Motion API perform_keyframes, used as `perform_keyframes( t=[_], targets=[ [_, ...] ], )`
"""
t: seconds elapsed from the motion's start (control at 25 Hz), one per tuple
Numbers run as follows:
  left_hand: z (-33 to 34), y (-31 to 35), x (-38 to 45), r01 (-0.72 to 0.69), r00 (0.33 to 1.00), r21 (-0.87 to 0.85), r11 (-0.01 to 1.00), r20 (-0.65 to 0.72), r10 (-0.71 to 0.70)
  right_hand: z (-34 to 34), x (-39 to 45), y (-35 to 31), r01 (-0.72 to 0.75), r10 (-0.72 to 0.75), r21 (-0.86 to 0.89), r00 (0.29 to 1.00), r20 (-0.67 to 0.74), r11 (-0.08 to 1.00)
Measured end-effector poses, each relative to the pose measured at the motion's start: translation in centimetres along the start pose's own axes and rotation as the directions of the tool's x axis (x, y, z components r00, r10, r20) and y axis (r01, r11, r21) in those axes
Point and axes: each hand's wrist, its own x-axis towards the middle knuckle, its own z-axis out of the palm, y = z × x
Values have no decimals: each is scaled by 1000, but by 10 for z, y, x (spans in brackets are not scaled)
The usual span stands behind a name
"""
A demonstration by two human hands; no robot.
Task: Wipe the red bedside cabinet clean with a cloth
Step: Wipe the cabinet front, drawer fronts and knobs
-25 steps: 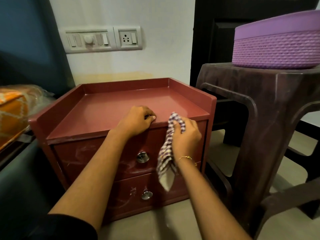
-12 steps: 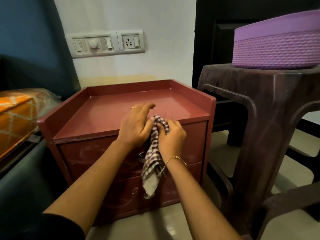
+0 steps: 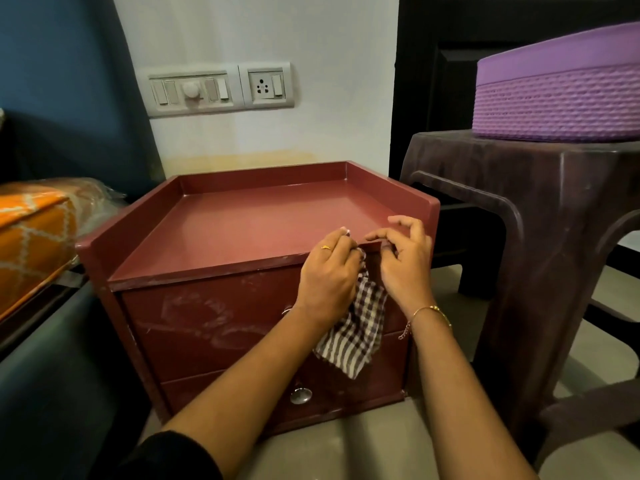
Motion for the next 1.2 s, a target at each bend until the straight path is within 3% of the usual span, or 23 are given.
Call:
perform_keyframes(
  t=[0.12,0.28,0.48,0.64,0.84,1.0,1.2],
  targets=[
    [2,-6,-1,-81,995,59,995,54,78,-1,2,14,118,-123,-221,992,-8,968],
    [-26,-40,-20,-112,993,187,976,51,104,2,8,29,126,-137,-79,980,-146,989],
    [-60,-73,-42,-62,995,210,976,88,45,10,2,23,84,-90,-100,994,-64,991],
    [-44,-48,-22,-33,992,191,981,127,9,19,-6,12,48,-55,-59,991,-120,997],
    [-24,-19,2,-154,968,224,962,228,102,17,-8,17,145,-178,-273,979,-102,951],
    [-66,-59,-25,-26,974,201,979,225,-21,17,-5,20,192,-254,-348,957,-143,918],
    [-97,-98,-62,34,975,285,958,201,-95,28,-11,21,126,-189,-275,958,-217,953]
  ],
)
